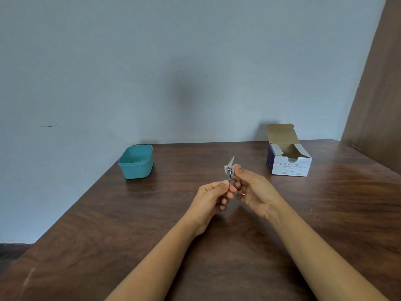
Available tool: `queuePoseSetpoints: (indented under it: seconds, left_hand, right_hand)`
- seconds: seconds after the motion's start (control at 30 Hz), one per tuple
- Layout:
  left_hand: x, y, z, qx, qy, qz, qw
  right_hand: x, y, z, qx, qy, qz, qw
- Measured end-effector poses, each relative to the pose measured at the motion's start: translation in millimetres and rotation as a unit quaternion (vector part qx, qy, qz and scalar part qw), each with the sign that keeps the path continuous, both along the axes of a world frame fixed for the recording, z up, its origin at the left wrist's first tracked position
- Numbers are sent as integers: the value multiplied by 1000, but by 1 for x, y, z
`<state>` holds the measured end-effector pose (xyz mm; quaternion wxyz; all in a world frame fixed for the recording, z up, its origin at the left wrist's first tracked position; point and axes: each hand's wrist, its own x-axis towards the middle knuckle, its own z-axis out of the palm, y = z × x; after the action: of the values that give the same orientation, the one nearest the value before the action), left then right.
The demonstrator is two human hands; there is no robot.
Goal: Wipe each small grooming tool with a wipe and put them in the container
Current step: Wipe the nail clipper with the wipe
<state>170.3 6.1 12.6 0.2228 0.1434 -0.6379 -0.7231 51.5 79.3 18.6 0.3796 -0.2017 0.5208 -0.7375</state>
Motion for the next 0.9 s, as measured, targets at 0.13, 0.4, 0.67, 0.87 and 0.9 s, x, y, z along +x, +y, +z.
queuePoseSetpoints:
  seconds: [0.13,0.4,0.67,0.87,0.9]
  left_hand:
    - [1,-2,1,14,-12,10,1000]
    - [1,-3,0,3,-16,29,999]
    - [-1,-8,-7,-49,-18,46,998]
    - [-1,-8,-11,-213,-49,102,970]
    - [-1,-7,-11,-244,-50,115,962]
  right_hand:
    - [2,3,2,-13,40,8,999]
    - [8,6,4,-24,210,-89,973]
    - [17,5,0,28,155,-76,985]
    - [17,1,-3,30,84,-114,990]
    - [18,0,-4,31,86,-119,989]
